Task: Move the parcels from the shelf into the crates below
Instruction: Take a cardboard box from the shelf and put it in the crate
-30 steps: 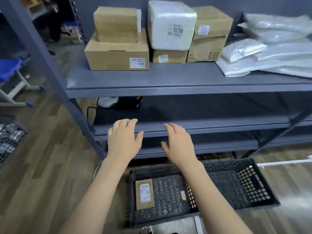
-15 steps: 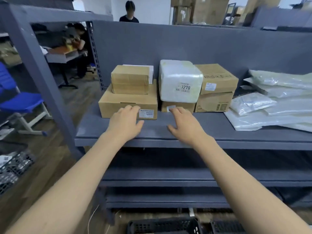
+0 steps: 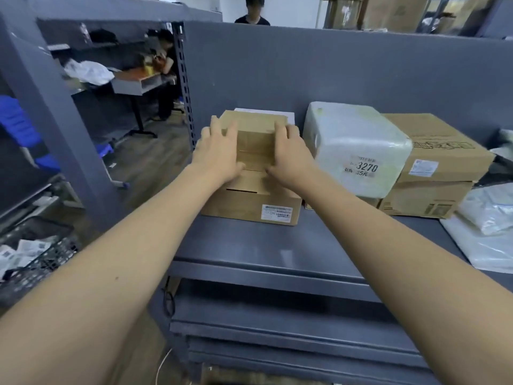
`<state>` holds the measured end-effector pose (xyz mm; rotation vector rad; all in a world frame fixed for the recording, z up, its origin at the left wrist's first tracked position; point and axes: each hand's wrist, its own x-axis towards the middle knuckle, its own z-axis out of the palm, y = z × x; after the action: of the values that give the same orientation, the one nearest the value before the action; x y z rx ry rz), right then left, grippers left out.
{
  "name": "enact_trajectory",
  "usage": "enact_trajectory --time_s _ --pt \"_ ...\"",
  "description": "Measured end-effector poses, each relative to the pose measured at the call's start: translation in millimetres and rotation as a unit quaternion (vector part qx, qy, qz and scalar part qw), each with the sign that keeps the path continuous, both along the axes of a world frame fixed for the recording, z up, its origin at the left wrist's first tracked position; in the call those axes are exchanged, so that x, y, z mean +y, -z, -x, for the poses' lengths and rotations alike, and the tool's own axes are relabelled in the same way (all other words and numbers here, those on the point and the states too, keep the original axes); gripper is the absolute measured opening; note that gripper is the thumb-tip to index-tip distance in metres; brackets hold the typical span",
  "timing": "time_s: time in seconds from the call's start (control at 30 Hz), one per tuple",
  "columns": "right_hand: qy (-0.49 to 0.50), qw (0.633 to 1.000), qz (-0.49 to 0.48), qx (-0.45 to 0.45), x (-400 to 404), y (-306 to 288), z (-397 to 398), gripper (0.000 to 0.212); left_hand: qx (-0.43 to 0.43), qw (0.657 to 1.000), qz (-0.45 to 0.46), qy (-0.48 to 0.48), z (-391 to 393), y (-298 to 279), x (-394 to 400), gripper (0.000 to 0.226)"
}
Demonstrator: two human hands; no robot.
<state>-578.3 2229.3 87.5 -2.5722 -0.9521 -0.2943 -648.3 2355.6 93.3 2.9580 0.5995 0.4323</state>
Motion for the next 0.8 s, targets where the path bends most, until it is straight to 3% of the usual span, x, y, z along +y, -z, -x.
enact_trajectory --time_s 0.13,0.27,0.4,0.63,0.7,0.8 --pt "0.047 0.999 0.001 0.027 10.3 5.9 -22.3 0.081 0.010 0.998 0.066 -0.010 -17.4 2.1 12.4 0.092" --pt "0.045 0.998 0.000 0.038 11.8 16.9 -28.2 0.061 -0.045 0.992 0.117 0.000 -19.5 10.0 15.4 0.072" --pt "0.035 0.998 -0.001 0.050 9.9 14.3 -23.7 0.055 -0.088 0.983 0.161 0.008 -15.4 12.0 16.0 0.064" --pt "0.012 0.996 -0.082 0.036 -16.1 15.6 26.4 0.074 -0.194 0.962 0.191 -0.006 31.6 14.3 -10.0 0.049" --pt "-0.012 0.991 -0.134 0.021 -36.3 21.9 51.3 0.075 -0.216 0.956 0.200 -0.007 55.2 19.1 -24.2 0.056" --pt "-0.048 0.976 -0.211 0.015 -72.3 33.9 94.0 0.074 -0.225 0.941 0.251 -0.018 97.6 31.1 -51.0 0.093"
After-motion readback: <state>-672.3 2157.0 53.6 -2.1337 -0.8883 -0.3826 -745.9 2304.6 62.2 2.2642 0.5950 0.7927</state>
